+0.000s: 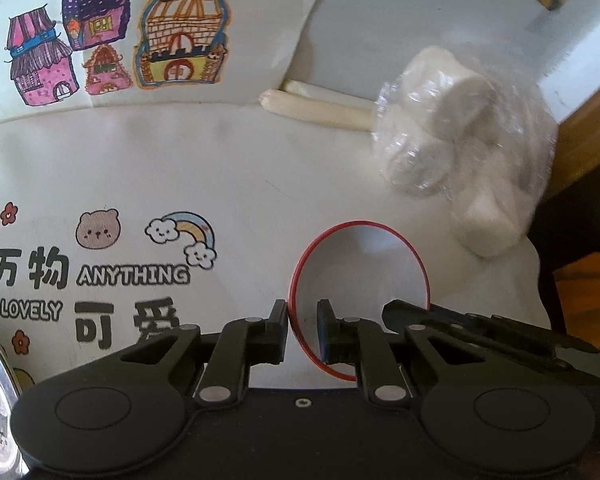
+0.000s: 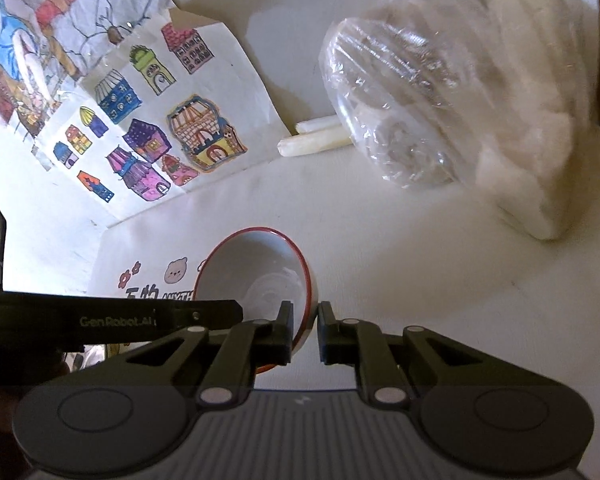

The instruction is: Organize plates and bowls

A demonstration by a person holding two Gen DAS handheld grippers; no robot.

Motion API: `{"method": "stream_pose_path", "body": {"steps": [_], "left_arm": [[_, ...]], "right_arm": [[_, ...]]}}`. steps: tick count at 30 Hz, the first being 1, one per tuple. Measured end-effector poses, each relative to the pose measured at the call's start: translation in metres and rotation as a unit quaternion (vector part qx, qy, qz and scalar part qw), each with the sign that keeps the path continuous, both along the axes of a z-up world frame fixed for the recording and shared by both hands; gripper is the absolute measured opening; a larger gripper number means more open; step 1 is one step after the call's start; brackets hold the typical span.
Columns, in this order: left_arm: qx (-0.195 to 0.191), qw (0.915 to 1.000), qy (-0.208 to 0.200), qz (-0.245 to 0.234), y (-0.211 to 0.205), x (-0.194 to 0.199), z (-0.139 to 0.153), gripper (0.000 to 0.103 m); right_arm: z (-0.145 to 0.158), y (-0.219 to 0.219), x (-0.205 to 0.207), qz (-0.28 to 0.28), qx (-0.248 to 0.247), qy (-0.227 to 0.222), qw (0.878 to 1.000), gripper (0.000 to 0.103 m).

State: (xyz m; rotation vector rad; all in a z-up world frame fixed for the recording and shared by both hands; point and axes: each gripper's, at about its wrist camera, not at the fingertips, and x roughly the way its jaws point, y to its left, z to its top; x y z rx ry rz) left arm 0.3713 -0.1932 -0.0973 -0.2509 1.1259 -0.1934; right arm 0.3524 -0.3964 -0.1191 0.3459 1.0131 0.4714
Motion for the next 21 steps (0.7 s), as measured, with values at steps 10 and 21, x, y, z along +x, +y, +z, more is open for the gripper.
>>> {"method": "stream_pose_path", "body": {"steps": [10,21], "left_arm": [[-0.021,0.9994,-0.022,-0.019,0.011,-0.028,0.021,0.015],[-0.027,0.9986,-0.041,-0.017,0.033,-0.059,0.042,0.015]], "right_arm": [[0.024,0.003,-0.038,-0.011,-0.003,-0.023,1.000,0.013],[0.043,0.024,-0.074,-0.007,-0.003,-0.035,0.999,0.014]]}}
